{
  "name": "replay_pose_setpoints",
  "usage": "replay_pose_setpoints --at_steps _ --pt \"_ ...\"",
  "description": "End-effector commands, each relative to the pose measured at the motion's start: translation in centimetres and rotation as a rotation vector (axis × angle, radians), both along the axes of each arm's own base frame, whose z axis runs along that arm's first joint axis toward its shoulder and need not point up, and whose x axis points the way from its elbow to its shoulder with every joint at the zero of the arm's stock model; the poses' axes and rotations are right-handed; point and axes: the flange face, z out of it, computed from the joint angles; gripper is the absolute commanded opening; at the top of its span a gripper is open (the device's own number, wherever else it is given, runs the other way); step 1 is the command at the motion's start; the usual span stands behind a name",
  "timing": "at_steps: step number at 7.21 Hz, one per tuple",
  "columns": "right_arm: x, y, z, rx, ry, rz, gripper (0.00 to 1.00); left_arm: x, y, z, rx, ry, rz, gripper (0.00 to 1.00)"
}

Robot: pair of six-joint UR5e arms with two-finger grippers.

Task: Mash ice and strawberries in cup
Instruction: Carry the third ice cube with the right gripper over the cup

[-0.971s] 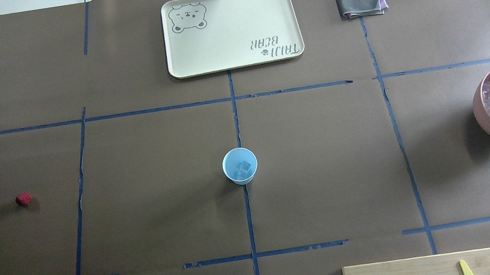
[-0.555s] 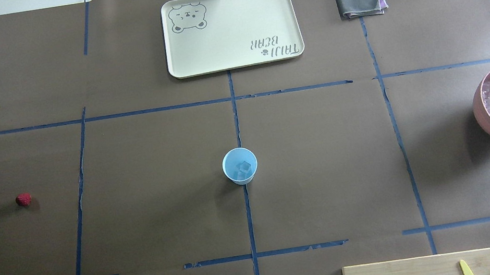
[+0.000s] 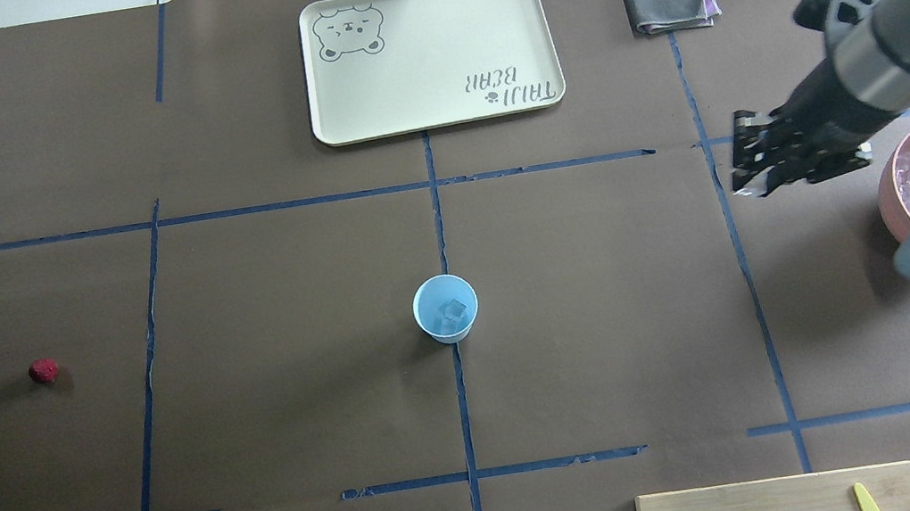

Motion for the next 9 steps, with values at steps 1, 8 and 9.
replay_pose_setpoints --at_steps 1,8,9 --pt "-13.2 2.6 -9.0 -0.048 -0.020 0.070 0.02 0.0 0.1 0.2 -0.004 0.000 -0.001 1.00" --pt "-23.7 3.4 -11.3 -0.050 0.008 0.087 0.06 0.1 0.0 0.0 -0.001 0.000 0.001 1.00" --pt "-23.5 3.2 -11.1 -0.051 0.012 0.089 0.08 0.1 0.0 0.0 -0.001 0.000 0.001 1.00"
